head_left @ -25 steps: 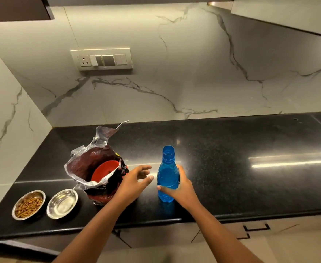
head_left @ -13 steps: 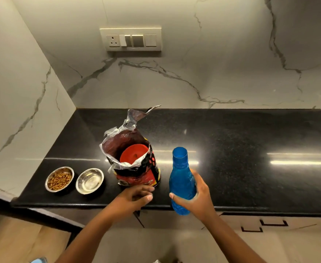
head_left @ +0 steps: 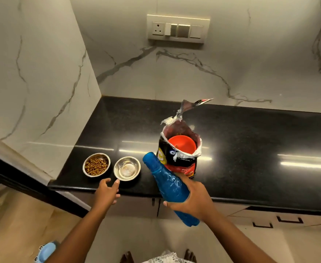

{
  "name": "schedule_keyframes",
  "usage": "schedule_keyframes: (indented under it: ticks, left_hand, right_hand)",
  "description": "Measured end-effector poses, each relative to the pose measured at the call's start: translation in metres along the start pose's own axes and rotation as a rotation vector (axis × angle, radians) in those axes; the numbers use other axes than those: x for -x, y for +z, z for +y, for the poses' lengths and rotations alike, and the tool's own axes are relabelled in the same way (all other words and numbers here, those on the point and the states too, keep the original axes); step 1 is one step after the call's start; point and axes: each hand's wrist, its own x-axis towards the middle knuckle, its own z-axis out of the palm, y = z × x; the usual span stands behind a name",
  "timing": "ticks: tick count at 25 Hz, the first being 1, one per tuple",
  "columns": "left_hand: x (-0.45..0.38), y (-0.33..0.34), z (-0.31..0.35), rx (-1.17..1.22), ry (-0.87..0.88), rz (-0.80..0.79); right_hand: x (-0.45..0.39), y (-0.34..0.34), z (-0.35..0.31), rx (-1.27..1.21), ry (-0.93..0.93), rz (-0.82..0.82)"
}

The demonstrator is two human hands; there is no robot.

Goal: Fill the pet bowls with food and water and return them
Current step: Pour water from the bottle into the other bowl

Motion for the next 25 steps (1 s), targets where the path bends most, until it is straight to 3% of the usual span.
schedule_keyframes:
  ticks: [4, 11, 25]
  left_hand:
    - [-0.029, 0.003, 0.004, 0.101, -0.018, -0.059]
    - [-0.049, 0.014, 0.01, 0.028, 0.042, -0.123]
    - [-0.051, -0.006, 0.014, 0.073, 0.067, -0.221]
  right_hand:
    - [-0.014, 0.02, -0.009, 0.146, 0.083, -0.032]
    - [-0.024, 0.038, -0.015, 0.314, 0.193, -0.082]
    - [-0.035, 0.049, -0.024, 0.476, 0.23, -0.2]
